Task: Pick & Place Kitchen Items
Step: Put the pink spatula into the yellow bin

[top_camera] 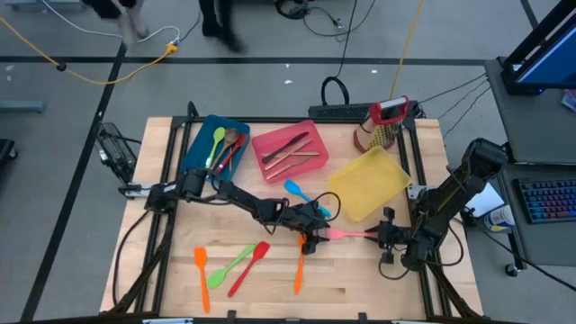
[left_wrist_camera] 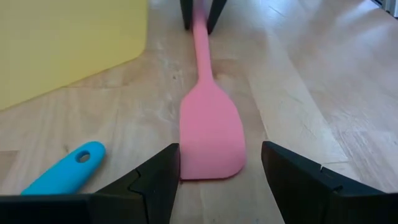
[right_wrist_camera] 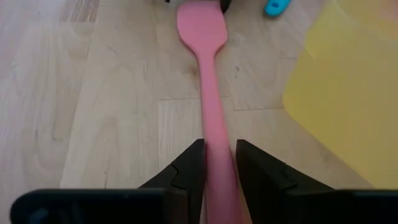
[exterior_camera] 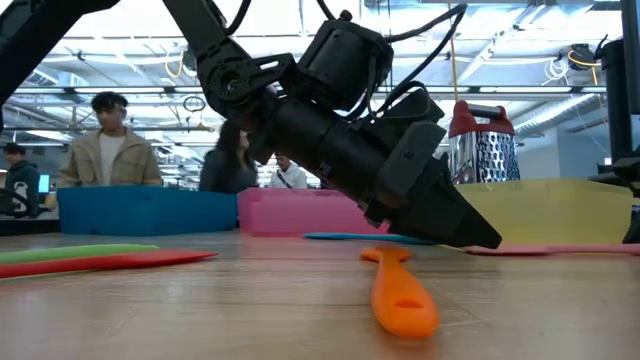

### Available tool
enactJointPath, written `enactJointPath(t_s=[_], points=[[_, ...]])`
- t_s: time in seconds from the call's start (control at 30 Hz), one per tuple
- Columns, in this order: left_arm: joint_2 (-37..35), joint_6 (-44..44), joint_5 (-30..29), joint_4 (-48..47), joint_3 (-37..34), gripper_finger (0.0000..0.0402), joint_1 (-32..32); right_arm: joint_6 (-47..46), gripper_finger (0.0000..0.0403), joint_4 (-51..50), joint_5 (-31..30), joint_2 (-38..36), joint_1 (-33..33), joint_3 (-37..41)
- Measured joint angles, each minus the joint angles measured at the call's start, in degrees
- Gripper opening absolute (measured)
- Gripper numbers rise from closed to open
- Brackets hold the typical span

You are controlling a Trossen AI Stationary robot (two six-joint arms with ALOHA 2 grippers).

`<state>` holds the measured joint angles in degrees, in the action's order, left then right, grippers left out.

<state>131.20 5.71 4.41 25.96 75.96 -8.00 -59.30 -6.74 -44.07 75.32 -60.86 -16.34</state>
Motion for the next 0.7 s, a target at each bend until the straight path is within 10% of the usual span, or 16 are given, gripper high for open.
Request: enactJointPath(t_s=[0.47, 0.7], points=[[0.0, -2.3, -9.8, 0.7, 0.0, 0.023, -1.4, 0.2, 0.0035, -0.7, 1.7, 2.3, 0.0, 1.7], [0.0, -22.2, -18.4, 1.7, 0.0, 0.023, -4.8, 0.1, 0.0035, 0.4, 1.6, 2.3, 0.0, 1.8]])
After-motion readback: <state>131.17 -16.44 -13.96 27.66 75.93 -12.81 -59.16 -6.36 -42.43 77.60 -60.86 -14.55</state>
